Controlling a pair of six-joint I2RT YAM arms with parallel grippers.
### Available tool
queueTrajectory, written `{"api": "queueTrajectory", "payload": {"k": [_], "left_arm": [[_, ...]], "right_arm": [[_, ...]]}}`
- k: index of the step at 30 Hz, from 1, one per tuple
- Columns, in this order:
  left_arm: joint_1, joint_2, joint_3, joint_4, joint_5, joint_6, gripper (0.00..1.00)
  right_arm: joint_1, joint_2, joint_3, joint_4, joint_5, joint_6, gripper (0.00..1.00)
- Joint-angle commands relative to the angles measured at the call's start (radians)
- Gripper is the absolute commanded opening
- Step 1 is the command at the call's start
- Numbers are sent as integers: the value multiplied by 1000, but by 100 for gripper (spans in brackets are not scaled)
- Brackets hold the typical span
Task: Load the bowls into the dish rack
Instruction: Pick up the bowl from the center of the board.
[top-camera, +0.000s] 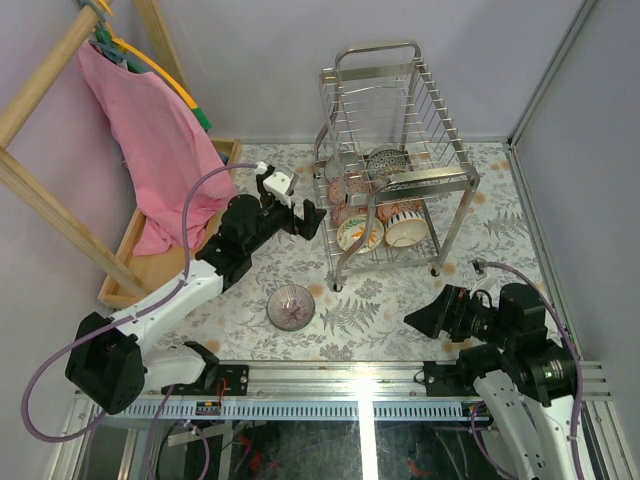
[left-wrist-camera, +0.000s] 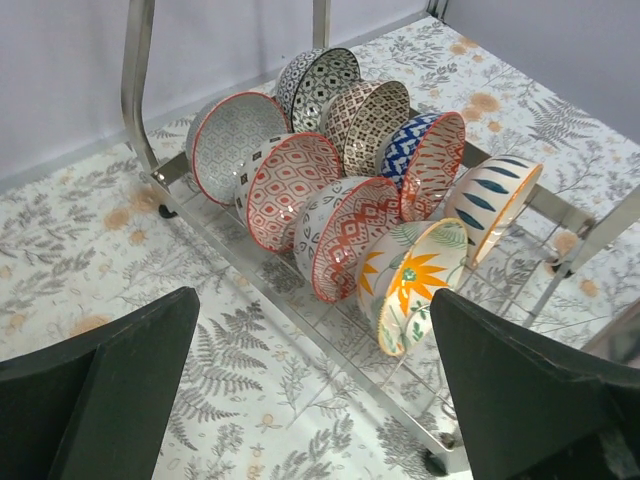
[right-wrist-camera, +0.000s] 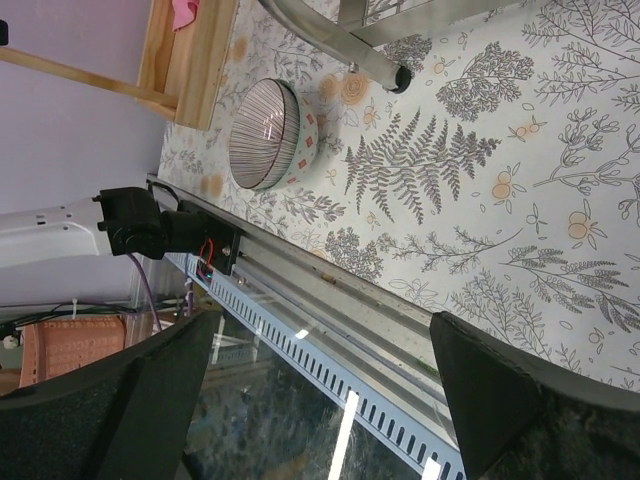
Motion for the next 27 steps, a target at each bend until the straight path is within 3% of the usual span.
{"api": "queueTrajectory", "payload": {"k": [1, 14, 22, 27], "left_arm": [[3, -34, 54, -130, 9, -107, 100], [3, -156, 42, -200, -10, -277, 100], [3, -158, 128, -424, -48, -401, 100], [4, -193, 157, -525, -46, -429, 100]], "right_arm": [[-3, -30, 59, -82, -26, 27, 97], [-3, -79, 98, -150, -47, 59, 98], [-3, -127, 90, -202, -86, 131, 100], [-2, -131, 149, -266, -32, 162, 100]]}}
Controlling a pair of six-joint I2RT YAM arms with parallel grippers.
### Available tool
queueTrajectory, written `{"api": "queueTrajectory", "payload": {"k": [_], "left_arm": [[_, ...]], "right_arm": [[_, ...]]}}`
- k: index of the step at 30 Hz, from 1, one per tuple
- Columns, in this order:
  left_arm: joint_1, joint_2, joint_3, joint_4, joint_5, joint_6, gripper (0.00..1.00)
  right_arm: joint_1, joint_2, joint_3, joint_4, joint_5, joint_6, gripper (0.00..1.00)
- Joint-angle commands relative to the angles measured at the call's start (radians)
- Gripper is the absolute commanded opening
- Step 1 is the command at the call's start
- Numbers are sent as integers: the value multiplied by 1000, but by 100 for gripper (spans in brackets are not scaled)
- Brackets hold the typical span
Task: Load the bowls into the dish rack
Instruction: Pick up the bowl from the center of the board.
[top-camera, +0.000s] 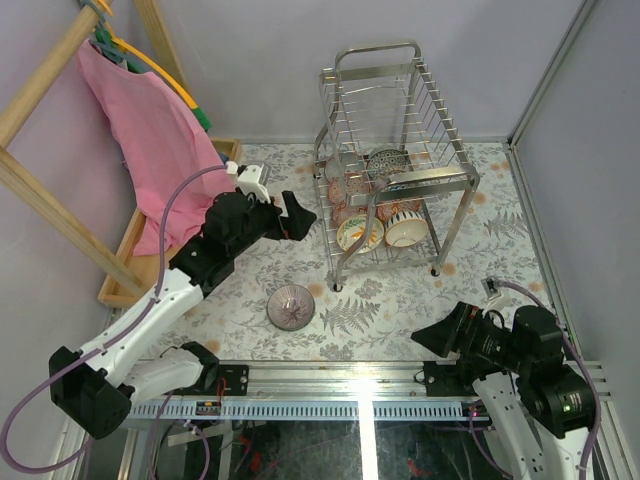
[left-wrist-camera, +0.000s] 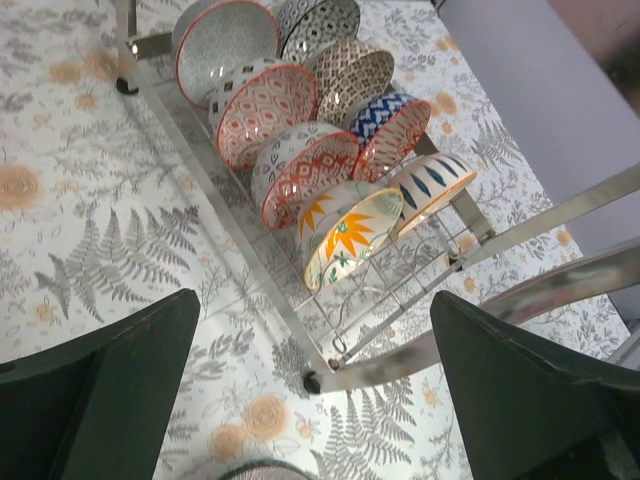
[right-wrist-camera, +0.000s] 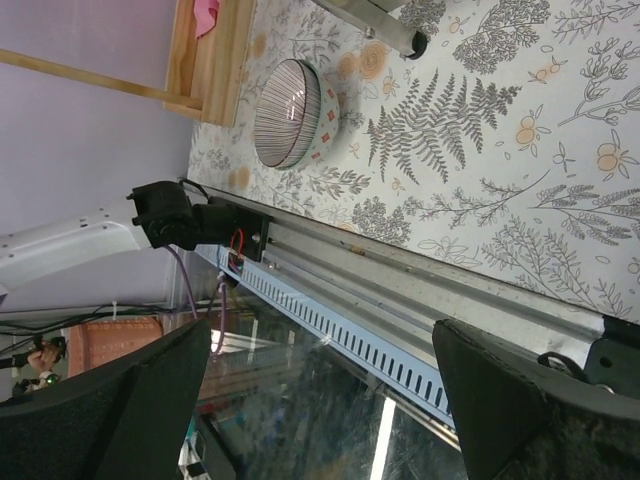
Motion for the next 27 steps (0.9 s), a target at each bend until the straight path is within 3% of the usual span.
{"api": "queueTrajectory", "payload": {"k": [1, 11, 17, 27], "left_arm": [[3, -56, 42, -125, -3, -51, 100], [3, -167, 15, -160, 71, -82, 100], [3, -192, -26, -176, 39, -84, 100], [3, -204, -19, -169, 27, -72, 100]], "right_arm": [[-2, -8, 68, -80, -38, 87, 100], [-3, -20, 122, -111, -12, 109, 99], [-2, -31, 93, -117, -17, 93, 99], [-2, 7, 13, -8, -36, 89, 99]]}}
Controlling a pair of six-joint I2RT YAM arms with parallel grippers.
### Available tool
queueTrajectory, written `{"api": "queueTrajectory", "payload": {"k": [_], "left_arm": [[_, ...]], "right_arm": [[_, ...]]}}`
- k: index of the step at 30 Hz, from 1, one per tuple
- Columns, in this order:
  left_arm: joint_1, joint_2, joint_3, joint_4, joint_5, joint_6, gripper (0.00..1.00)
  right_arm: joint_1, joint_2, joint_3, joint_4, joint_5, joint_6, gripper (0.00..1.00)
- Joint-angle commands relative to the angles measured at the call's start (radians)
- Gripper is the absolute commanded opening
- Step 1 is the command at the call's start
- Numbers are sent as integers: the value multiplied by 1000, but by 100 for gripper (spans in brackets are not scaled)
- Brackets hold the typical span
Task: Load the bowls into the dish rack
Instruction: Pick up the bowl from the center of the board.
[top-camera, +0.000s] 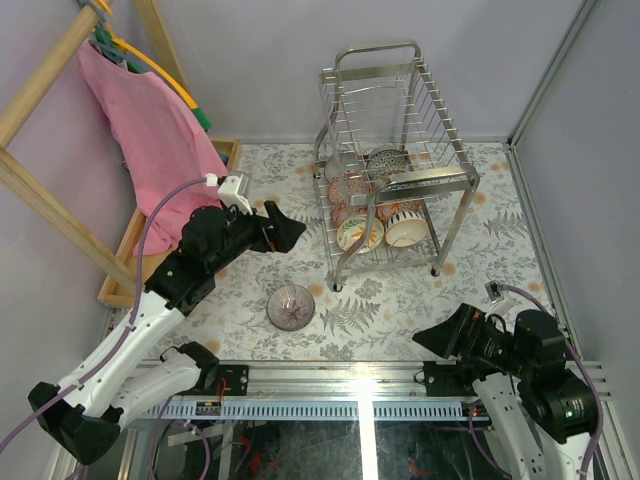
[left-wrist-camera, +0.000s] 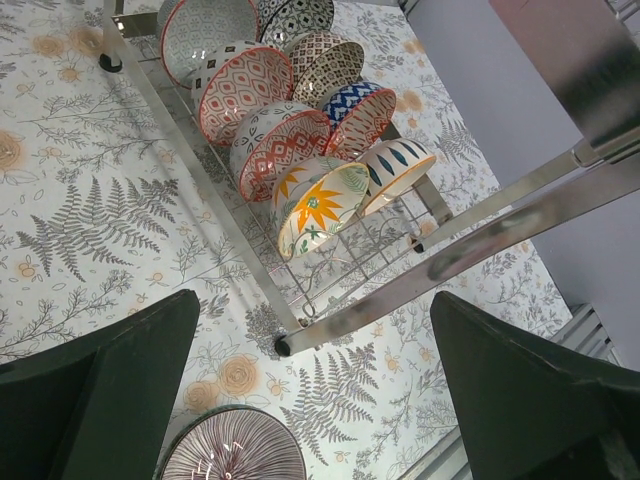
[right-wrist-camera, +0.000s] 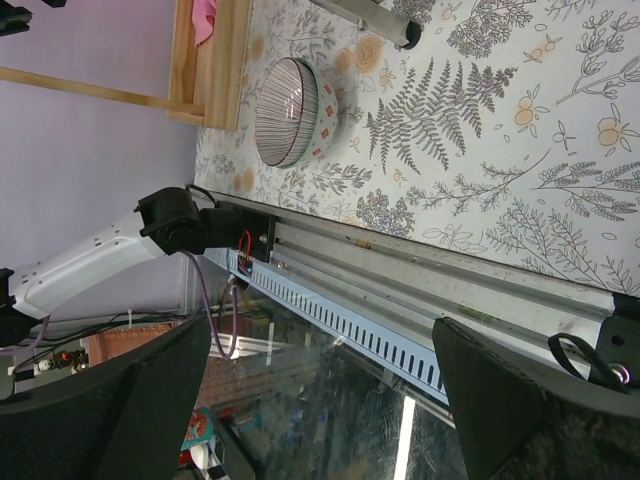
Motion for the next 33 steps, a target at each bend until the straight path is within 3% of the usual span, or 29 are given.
{"api": "queueTrajectory", "payload": {"k": [1, 14, 21, 33], "left_arm": [[3, -24, 2, -13, -7, 7, 100], [3, 34, 26, -17, 12, -23, 100], [3, 19, 9, -5, 32, -46, 100], [2, -19, 31, -100, 46, -10, 100]], "right_arm": [[-3, 37, -24, 60, -60, 26, 100], [-2, 188, -55, 130, -64, 2, 100], [-1, 146, -137, 214, -169, 69, 99], [-3, 85, -119, 195, -98, 54, 99]]}}
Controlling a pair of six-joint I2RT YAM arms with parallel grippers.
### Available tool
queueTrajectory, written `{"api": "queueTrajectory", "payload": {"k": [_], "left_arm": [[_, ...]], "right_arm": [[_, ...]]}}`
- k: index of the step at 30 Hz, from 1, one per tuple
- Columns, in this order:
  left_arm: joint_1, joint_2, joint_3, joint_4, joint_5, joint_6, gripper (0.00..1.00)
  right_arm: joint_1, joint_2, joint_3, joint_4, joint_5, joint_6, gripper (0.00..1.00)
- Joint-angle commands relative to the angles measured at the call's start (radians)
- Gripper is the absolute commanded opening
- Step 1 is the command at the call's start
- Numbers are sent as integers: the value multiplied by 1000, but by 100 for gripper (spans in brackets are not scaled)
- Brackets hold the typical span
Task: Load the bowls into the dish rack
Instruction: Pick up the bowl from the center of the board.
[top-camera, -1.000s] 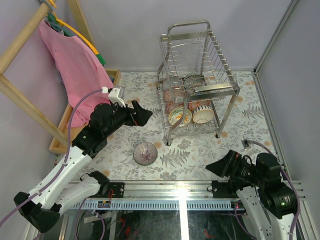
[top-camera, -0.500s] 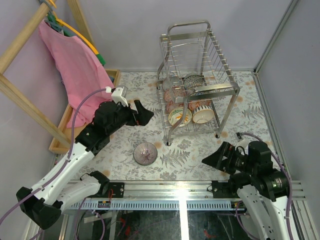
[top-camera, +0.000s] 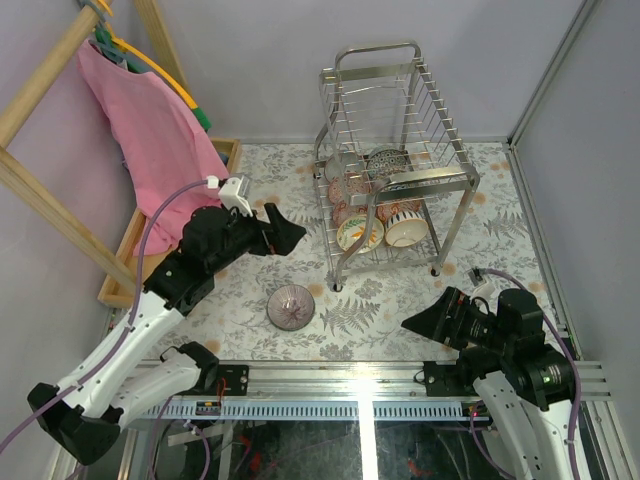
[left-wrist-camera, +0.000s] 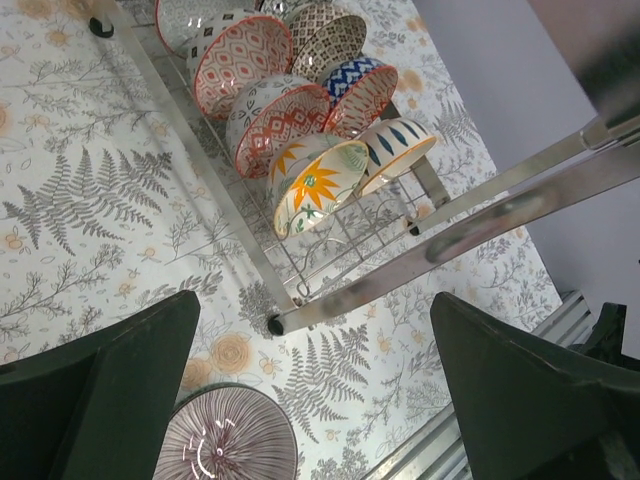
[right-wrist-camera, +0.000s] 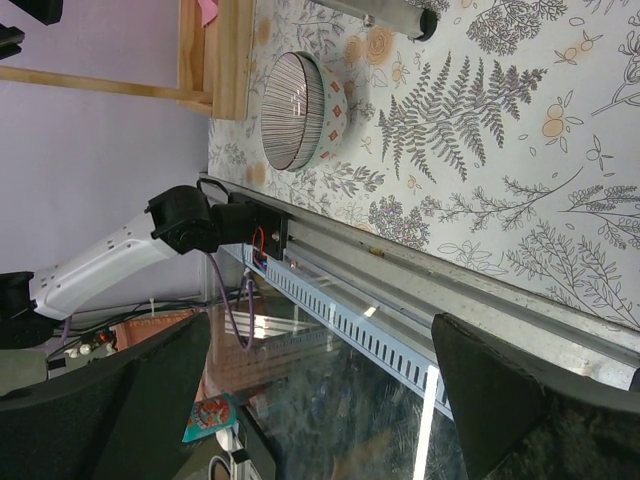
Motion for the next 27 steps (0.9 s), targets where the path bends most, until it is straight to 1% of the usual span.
{"api": "queueTrajectory", "payload": {"k": [1, 5, 9, 19, 22, 27], "left_arm": [[3, -25, 22, -63, 28, 20, 100], [3, -38, 20, -100, 27, 18, 100], [3, -52, -12, -106, 27, 0, 100], [3, -37, -33, -95, 15, -34, 100], [3, -42, -33, -93, 7, -41, 100], [3, -30, -26, -94, -16, -48, 100]], "right_arm": [[-3, -4, 31, -8, -12, 14, 99], [-2, 19, 56, -28, 19, -16, 99], [-3, 34, 88, -60, 81, -38, 99], [-2, 4, 30, -37, 19, -29, 99], [-3, 9, 34, -29, 6, -27, 99], [-2, 28, 50, -47, 3, -69, 99]]}}
